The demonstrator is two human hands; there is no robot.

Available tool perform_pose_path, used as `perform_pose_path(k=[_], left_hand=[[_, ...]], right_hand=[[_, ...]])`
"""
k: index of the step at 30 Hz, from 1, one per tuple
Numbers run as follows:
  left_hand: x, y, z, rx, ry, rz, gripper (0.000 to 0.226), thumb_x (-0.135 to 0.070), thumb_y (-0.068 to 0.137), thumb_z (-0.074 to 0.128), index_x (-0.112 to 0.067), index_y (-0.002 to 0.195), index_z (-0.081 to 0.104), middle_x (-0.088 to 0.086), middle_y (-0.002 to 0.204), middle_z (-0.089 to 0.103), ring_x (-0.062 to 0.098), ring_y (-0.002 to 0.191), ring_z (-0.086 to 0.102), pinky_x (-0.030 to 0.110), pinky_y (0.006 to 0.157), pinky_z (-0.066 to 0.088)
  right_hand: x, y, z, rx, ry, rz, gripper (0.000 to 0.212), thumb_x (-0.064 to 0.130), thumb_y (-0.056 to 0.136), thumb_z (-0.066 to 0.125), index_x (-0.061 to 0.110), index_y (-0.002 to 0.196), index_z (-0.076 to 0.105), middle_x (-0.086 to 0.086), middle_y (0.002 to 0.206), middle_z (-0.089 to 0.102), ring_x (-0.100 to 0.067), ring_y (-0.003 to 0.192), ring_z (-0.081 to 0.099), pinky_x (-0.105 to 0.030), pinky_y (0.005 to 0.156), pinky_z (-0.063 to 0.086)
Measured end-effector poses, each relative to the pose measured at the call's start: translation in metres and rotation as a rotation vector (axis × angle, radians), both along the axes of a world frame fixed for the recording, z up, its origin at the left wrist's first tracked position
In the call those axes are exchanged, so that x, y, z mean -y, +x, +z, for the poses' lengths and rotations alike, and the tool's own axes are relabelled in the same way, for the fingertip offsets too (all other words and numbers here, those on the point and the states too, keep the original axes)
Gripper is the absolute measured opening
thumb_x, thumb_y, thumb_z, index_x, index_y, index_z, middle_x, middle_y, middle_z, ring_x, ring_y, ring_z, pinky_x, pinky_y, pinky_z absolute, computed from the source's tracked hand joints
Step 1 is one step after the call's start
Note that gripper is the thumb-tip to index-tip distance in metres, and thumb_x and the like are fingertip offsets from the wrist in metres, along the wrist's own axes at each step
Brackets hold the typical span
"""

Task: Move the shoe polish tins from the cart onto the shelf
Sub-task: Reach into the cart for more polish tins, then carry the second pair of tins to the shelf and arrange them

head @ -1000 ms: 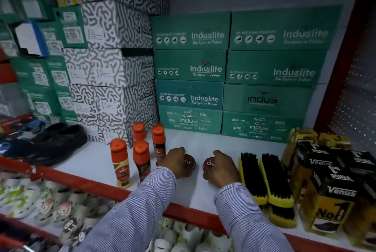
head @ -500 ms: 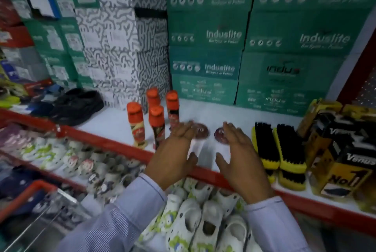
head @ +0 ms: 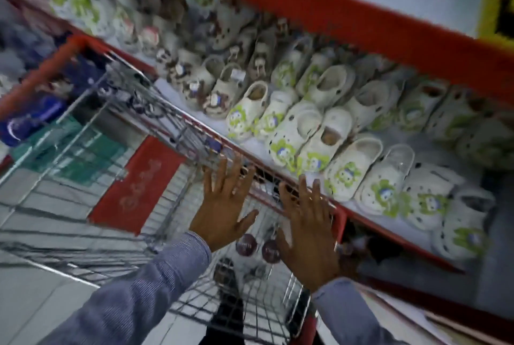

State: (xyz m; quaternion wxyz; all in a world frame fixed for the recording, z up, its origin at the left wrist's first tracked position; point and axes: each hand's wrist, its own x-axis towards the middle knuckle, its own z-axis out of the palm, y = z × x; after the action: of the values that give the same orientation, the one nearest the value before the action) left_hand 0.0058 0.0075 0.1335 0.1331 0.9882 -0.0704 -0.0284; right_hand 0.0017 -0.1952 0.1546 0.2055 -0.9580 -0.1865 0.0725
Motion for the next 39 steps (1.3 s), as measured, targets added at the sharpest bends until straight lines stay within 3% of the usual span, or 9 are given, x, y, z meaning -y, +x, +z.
perform_pose_path(k=[4, 9, 14, 17, 22, 25, 28, 34, 39], left_hand=[[0.002, -0.025, -0.089, -0.31, 0.042, 0.005, 0.093, -0.071, 0.087, 0.038, -0.014, 0.155, 0.013, 0.019, 0.161, -0.002, 0.052, 0.146, 0.002, 0.079, 0.108, 0.017], [0.017, -0.039, -0.175, -0.587, 0.082, -0.068, 0.085, -0.052, 0.095, 0.045, -0.015, 0.156, -0.001, 0.016, 0.162, -0.018, 0.049, 0.148, -0.014, 0.074, 0.113, 0.006], [0.028, -0.045, -0.226, -0.803, 0.139, -0.173, 0.084, -0.037, 0.097, 0.053, -0.014, 0.156, -0.002, 0.015, 0.164, -0.016, 0.047, 0.149, -0.013, 0.069, 0.117, 0.009], [0.028, -0.05, -0.258, -0.867, 0.074, -0.148, 0.073, -0.021, 0.095, 0.053, -0.014, 0.155, 0.012, 0.015, 0.165, 0.0, 0.045, 0.151, 0.0, 0.066, 0.116, 0.021], [0.032, -0.048, -0.278, -0.743, 0.083, -0.115, 0.053, -0.007, 0.085, 0.057, -0.01, 0.135, 0.037, 0.02, 0.138, 0.037, 0.051, 0.13, 0.035, 0.06, 0.097, 0.046], [0.031, -0.039, -0.267, -0.704, 0.123, -0.103, 0.064, -0.007, 0.075, 0.07, -0.005, 0.13, 0.04, 0.019, 0.132, 0.041, 0.047, 0.121, 0.041, 0.057, 0.09, 0.051], [0.021, -0.025, -0.237, -0.644, 0.1, -0.082, 0.05, -0.016, 0.063, 0.073, -0.008, 0.109, 0.056, 0.012, 0.125, 0.049, 0.039, 0.117, 0.048, 0.052, 0.088, 0.051], [-0.007, 0.005, -0.085, -0.496, -0.156, -0.017, 0.027, -0.039, 0.053, 0.07, -0.032, 0.073, 0.052, -0.002, 0.097, 0.056, 0.023, 0.099, 0.05, 0.034, 0.088, 0.042], [-0.019, 0.032, 0.069, -0.185, -0.248, -0.02, 0.039, -0.048, 0.05, 0.064, -0.028, 0.081, 0.052, -0.004, 0.084, 0.06, 0.019, 0.089, 0.052, 0.034, 0.079, 0.047]], right_hand=[[-0.009, -0.023, -0.093, -0.217, -0.162, 0.051, 0.072, 0.035, 0.088, 0.059, 0.03, 0.151, 0.024, -0.011, 0.164, 0.006, -0.041, 0.15, -0.004, -0.063, 0.119, 0.01], [-0.021, -0.029, -0.178, -0.569, -0.297, 0.004, 0.095, 0.031, 0.087, 0.063, 0.03, 0.153, -0.006, -0.008, 0.163, -0.017, -0.034, 0.145, -0.024, -0.059, 0.12, 0.005], [-0.042, -0.026, -0.251, -0.768, -0.419, -0.021, 0.08, 0.026, 0.093, 0.059, 0.024, 0.154, 0.007, -0.012, 0.164, -0.004, -0.04, 0.149, -0.003, -0.059, 0.117, 0.02], [-0.055, -0.033, -0.273, -0.687, -0.466, -0.062, 0.045, 0.008, 0.097, 0.045, 0.011, 0.142, 0.04, -0.018, 0.156, 0.027, -0.046, 0.143, 0.021, -0.059, 0.105, 0.038], [-0.048, -0.039, -0.285, -0.447, -0.507, -0.018, 0.036, -0.003, 0.09, 0.044, 0.009, 0.121, 0.058, -0.019, 0.133, 0.049, -0.049, 0.126, 0.044, -0.052, 0.079, 0.056], [-0.042, -0.029, -0.27, -0.568, -0.472, -0.015, 0.049, -0.005, 0.087, 0.054, 0.009, 0.133, 0.045, -0.018, 0.135, 0.045, -0.048, 0.13, 0.037, -0.051, 0.085, 0.056], [-0.039, -0.012, -0.229, -0.63, -0.408, -0.04, 0.075, 0.006, 0.079, 0.073, 0.008, 0.141, 0.033, -0.017, 0.139, 0.042, -0.046, 0.134, 0.034, -0.052, 0.091, 0.054], [-0.029, 0.033, -0.082, -0.478, -0.11, -0.072, 0.062, 0.026, 0.061, 0.082, 0.014, 0.116, 0.058, -0.008, 0.124, 0.057, -0.032, 0.116, 0.054, -0.041, 0.095, 0.051], [-0.018, 0.068, 0.07, -0.293, 0.06, -0.1, 0.066, 0.025, 0.054, 0.087, 0.016, 0.115, 0.061, -0.007, 0.116, 0.061, -0.028, 0.107, 0.059, -0.034, 0.09, 0.05]])
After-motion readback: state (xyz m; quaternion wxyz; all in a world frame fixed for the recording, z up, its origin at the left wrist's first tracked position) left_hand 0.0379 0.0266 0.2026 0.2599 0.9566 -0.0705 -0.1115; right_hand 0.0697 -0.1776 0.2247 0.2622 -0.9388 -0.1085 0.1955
